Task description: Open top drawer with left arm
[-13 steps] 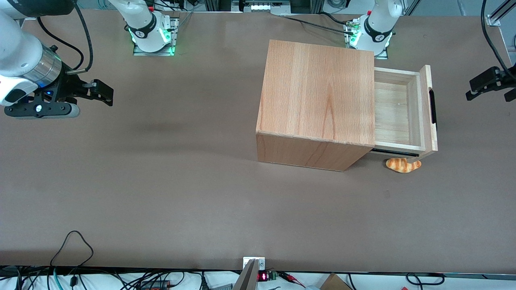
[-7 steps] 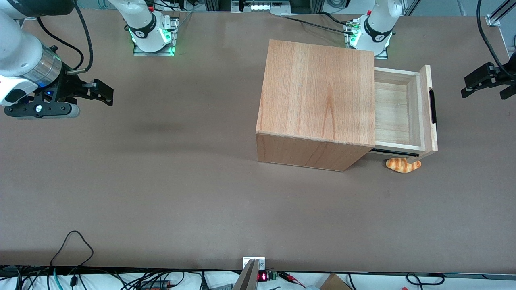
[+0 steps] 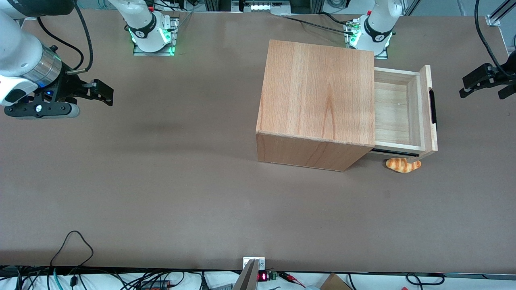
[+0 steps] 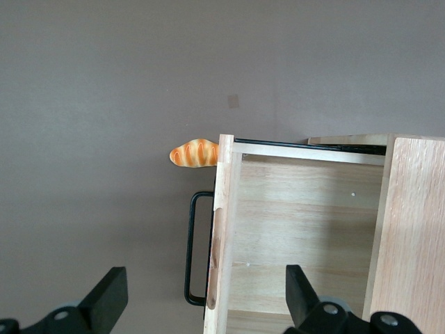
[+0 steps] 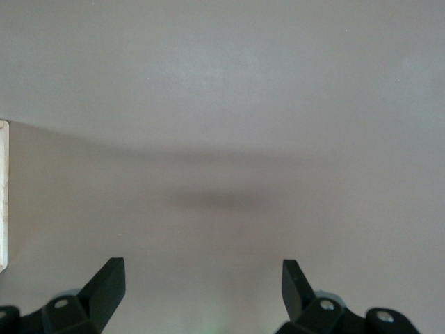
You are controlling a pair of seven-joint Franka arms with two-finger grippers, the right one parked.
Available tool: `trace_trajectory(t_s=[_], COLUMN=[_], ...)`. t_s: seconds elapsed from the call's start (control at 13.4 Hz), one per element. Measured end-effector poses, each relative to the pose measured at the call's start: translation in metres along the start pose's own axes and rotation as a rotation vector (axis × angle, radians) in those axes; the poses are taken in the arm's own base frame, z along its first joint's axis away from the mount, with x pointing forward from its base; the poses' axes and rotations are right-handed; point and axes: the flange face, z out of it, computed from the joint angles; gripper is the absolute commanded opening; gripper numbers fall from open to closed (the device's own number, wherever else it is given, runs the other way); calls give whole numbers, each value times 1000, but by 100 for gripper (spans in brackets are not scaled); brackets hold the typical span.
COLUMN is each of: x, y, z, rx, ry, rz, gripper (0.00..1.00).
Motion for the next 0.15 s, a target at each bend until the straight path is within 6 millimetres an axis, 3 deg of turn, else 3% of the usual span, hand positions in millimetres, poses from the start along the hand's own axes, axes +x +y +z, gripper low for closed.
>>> trace_trajectory(t_s=[0.15], x=[0], y=[0], z=[-1], rx=[0], ry=[3], rz=[-1], gripper=[100])
